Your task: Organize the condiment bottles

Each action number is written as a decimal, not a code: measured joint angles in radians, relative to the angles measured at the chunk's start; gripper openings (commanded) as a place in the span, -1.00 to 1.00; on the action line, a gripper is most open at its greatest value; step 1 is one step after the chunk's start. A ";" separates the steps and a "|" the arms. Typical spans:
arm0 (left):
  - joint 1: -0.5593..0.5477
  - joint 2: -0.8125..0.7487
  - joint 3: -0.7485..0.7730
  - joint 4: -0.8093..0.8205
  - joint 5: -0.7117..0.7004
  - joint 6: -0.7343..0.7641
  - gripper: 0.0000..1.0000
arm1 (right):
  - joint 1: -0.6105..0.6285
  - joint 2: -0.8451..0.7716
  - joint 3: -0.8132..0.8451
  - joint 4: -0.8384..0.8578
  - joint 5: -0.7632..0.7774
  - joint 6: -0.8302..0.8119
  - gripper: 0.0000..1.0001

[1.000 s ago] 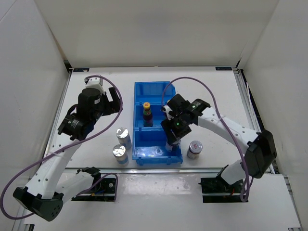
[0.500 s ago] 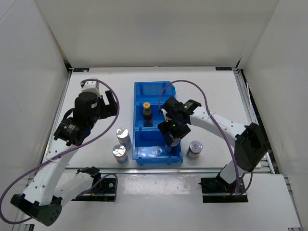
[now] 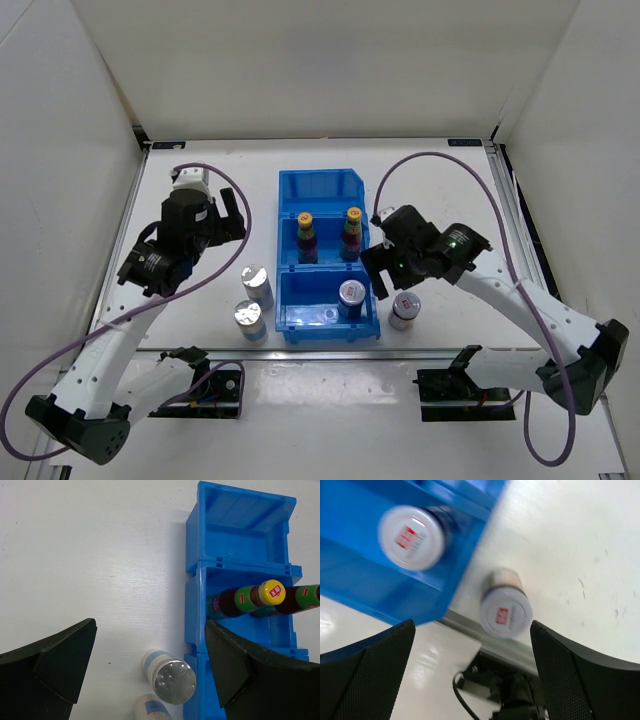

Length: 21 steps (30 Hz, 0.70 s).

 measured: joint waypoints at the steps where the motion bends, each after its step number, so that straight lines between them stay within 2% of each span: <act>1: 0.000 0.003 -0.001 0.000 -0.001 0.000 1.00 | -0.003 0.001 -0.009 -0.023 0.014 0.011 0.98; 10: 0.002 0.016 -0.005 -0.001 -0.007 0.006 1.00 | -0.133 0.132 -0.091 -0.068 0.018 0.100 0.98; 15: 0.002 0.013 -0.008 0.000 -0.012 0.009 1.00 | -0.177 0.135 -0.152 -0.071 -0.044 0.122 0.87; 17: 0.002 0.009 -0.012 -0.002 -0.013 0.011 1.00 | -0.178 0.139 -0.155 -0.071 -0.067 0.123 0.78; 18: 0.002 0.009 -0.012 -0.002 -0.013 0.011 1.00 | -0.179 0.145 -0.155 -0.069 -0.076 0.123 0.64; 21: 0.002 0.008 -0.014 -0.001 -0.013 0.011 1.00 | -0.185 0.195 -0.155 -0.069 -0.101 0.119 0.43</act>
